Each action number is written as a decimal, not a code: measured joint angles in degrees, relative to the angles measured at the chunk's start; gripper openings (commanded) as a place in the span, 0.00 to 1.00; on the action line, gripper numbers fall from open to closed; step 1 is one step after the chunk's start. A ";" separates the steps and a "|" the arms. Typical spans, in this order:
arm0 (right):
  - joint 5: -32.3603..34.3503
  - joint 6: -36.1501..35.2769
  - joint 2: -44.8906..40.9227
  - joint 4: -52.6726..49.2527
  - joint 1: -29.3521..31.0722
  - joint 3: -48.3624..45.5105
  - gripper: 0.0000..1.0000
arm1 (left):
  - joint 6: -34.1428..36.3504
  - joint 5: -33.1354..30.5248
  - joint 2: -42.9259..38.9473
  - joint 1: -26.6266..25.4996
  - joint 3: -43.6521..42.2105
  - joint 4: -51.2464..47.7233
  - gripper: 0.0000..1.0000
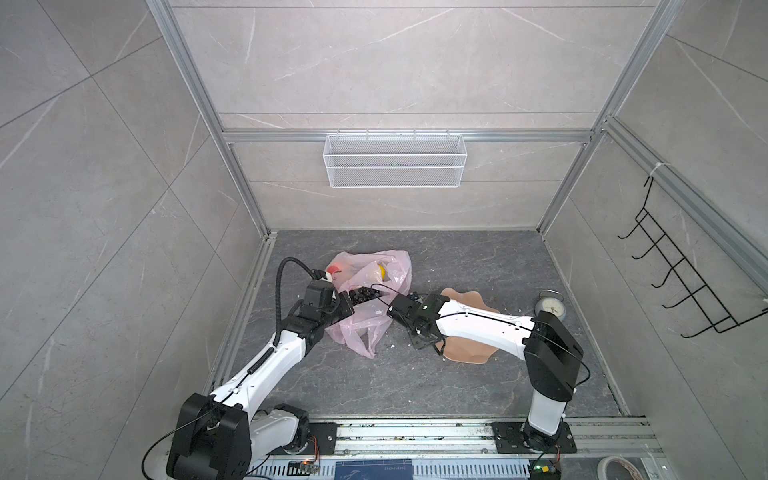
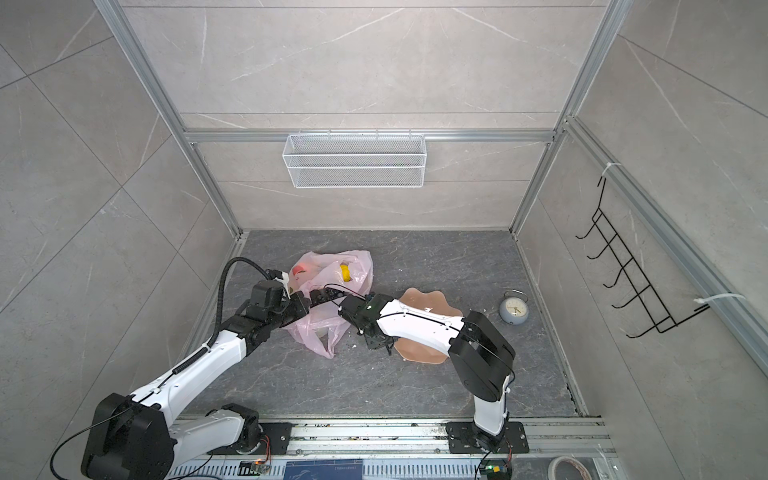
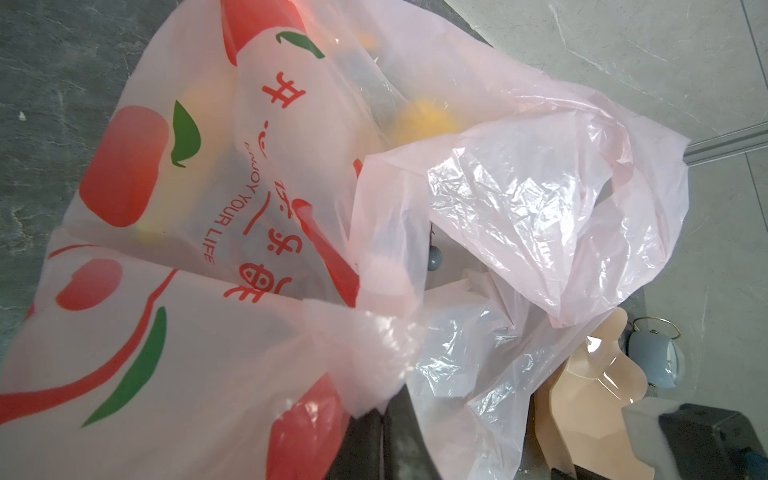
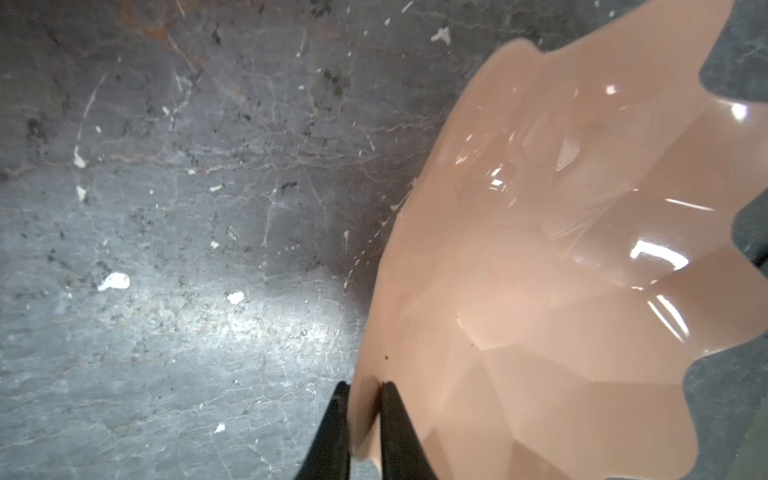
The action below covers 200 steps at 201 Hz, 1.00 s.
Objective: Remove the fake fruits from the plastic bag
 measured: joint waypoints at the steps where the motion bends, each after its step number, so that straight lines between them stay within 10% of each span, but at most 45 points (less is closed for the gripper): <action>1: -0.04 0.02 0.00 0.04 0.02 -0.07 0.21 | 0.00 0.02 0.00 0.00 0.00 0.00 0.00; 51: -2.05 0.00 -1.92 1.33 0.31 -1.38 0.49 | 0.00 0.02 0.00 0.00 0.00 -0.02 0.00; 127: -10.58 -2.19 -11.87 9.22 0.31 1.25 0.48 | 0.00 1.49 -0.52 0.00 0.00 -1.27 0.00; 200: -17.62 -3.82 12.09 17.68 0.00 26.73 0.44 | -0.74 1.64 -2.91 0.00 0.00 -4.13 0.00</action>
